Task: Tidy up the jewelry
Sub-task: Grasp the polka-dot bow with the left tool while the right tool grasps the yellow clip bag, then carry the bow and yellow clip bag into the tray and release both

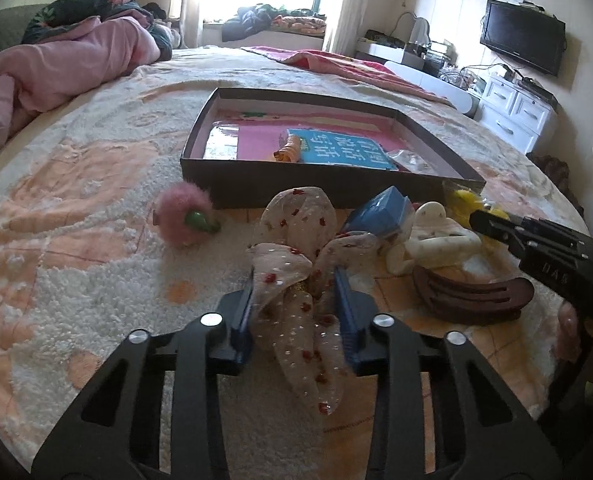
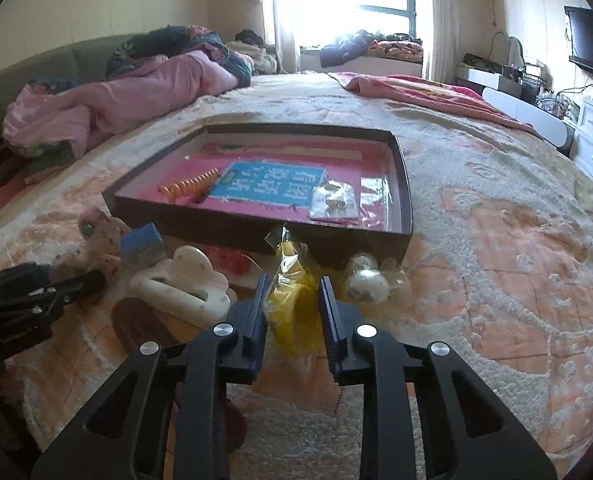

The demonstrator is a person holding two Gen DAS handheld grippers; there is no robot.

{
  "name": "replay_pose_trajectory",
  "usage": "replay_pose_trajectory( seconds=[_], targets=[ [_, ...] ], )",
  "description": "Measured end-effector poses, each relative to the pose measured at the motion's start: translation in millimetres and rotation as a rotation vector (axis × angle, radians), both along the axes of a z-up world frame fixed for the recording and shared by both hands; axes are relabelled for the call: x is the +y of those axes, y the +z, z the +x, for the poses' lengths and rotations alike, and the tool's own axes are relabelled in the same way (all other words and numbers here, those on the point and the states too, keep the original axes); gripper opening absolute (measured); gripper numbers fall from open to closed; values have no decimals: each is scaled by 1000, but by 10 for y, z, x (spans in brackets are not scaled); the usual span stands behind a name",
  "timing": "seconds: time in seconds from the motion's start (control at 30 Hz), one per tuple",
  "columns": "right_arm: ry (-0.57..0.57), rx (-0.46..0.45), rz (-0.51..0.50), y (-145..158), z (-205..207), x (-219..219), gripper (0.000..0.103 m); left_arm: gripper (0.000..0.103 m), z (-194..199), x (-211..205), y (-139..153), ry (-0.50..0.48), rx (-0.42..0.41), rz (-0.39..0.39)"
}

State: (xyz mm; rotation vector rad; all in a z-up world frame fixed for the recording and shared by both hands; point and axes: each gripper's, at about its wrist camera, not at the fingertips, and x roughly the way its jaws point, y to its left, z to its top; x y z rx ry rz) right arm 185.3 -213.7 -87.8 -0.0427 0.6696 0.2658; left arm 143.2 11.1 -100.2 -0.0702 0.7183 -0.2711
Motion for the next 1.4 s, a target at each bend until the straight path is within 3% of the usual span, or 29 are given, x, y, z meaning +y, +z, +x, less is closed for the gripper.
replay_pose_trajectory(
  seconds=[0.17,0.57,0.9,1.4],
  targets=[
    [22,-22,37,76,-51,4,21,18,-32,14,62,-3,-11,-7],
    [91,-75,77,261,-164,54,20,17,-112,79,393,26,-82,-25],
    [77,-85,95,367,-161,-27,18,17,-46,15,542,41,-103,-27],
    [24,-97,117,474,-60,-250,18,17,144,-279,613,-19,-113,-26]
  ],
)
